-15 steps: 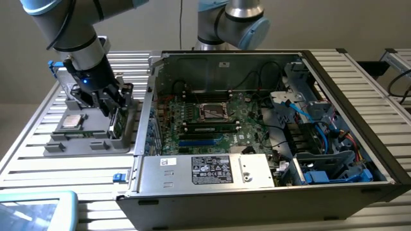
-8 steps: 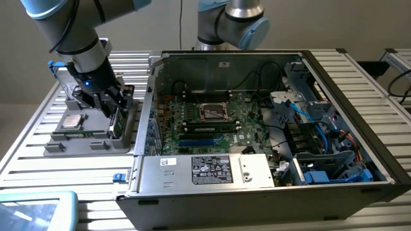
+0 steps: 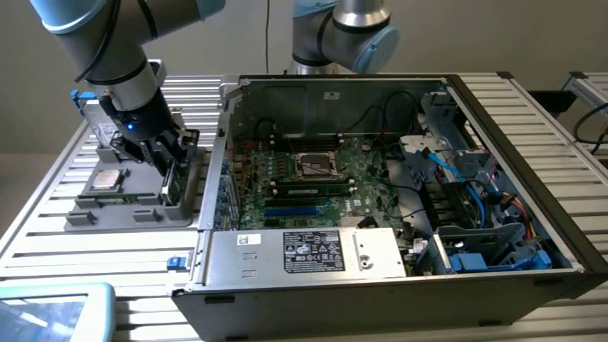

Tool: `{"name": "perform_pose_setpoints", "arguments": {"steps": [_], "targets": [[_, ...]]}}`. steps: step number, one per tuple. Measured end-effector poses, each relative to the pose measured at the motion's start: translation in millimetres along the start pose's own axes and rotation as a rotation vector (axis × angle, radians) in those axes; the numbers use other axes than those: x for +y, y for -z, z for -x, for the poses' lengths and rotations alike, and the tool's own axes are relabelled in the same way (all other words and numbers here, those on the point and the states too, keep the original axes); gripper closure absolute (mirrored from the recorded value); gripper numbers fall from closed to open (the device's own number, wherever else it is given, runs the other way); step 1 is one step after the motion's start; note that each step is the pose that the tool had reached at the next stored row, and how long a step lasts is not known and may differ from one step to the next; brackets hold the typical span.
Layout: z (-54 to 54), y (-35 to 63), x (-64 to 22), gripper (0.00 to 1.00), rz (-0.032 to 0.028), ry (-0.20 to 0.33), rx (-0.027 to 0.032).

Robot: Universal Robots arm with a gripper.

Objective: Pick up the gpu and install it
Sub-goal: 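Pick up the gpu and move the gpu toward the slot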

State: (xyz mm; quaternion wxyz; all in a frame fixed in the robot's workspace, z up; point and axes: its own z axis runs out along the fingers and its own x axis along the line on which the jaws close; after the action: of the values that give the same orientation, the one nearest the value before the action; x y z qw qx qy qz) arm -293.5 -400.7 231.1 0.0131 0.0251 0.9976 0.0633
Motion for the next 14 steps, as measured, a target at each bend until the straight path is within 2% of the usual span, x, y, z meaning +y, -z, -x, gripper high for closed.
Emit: {"name": "perform_pose_setpoints", "arguments": {"steps": [1, 2, 4, 11, 14], "targets": [[0.0, -0.7, -0.1, 0.64, 0.0007, 0.000, 0.0000], [0.0, -1.1, -0.2, 0.64, 0.0014, 0.000, -0.0001], [0.0, -1.5, -0.3, 0.73, 0.0019, 0.000, 0.0000], [0.1, -2.1, -0.3, 0.73, 0.0029, -0.005, -0.0015], [0.2, 1.0, 0.2, 0.73, 0.0033, -0.005, -0.0022]]}}
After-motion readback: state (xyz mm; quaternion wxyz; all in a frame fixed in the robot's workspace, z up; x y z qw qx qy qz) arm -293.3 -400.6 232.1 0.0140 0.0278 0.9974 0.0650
